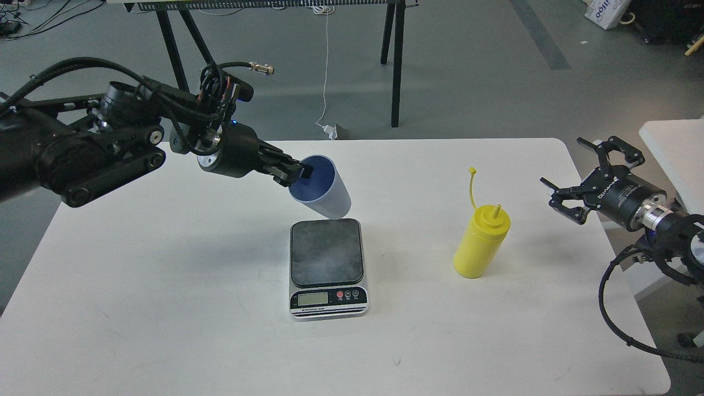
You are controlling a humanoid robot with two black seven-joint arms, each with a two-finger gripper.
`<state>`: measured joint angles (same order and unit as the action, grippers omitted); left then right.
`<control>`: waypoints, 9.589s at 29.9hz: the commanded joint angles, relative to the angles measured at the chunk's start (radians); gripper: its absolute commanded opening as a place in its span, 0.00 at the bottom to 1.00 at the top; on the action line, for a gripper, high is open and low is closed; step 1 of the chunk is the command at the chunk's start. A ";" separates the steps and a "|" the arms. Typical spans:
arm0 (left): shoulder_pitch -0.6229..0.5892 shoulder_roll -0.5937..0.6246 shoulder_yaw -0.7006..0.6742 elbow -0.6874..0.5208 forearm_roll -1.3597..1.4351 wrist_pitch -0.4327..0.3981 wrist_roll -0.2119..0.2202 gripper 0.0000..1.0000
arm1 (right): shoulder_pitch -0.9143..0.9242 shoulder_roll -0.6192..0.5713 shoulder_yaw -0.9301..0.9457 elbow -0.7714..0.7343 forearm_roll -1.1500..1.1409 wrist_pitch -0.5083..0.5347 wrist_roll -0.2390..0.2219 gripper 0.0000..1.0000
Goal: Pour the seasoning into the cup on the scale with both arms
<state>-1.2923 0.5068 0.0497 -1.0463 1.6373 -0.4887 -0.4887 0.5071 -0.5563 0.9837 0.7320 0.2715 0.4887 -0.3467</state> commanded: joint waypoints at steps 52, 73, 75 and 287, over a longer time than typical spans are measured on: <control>0.031 0.021 -0.008 0.180 -0.129 0.000 0.000 0.99 | 0.005 -0.010 0.003 0.097 0.000 0.000 -0.014 0.96; 0.143 0.119 -0.014 0.359 -0.689 0.000 0.000 0.99 | -0.356 -0.238 0.024 0.342 0.802 0.000 -0.142 0.95; 0.149 0.124 -0.014 0.359 -0.689 0.000 0.000 0.99 | -0.427 -0.223 0.023 0.346 0.802 0.000 -0.142 0.96; 0.254 0.105 -0.048 0.402 -0.732 0.000 0.000 0.99 | -0.536 0.254 0.299 0.274 -0.015 0.000 -0.142 0.82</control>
<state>-1.0411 0.6121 0.0014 -0.6443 0.9050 -0.4887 -0.4887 0.0121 -0.2645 1.2734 0.9510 0.2353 0.4888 -0.4887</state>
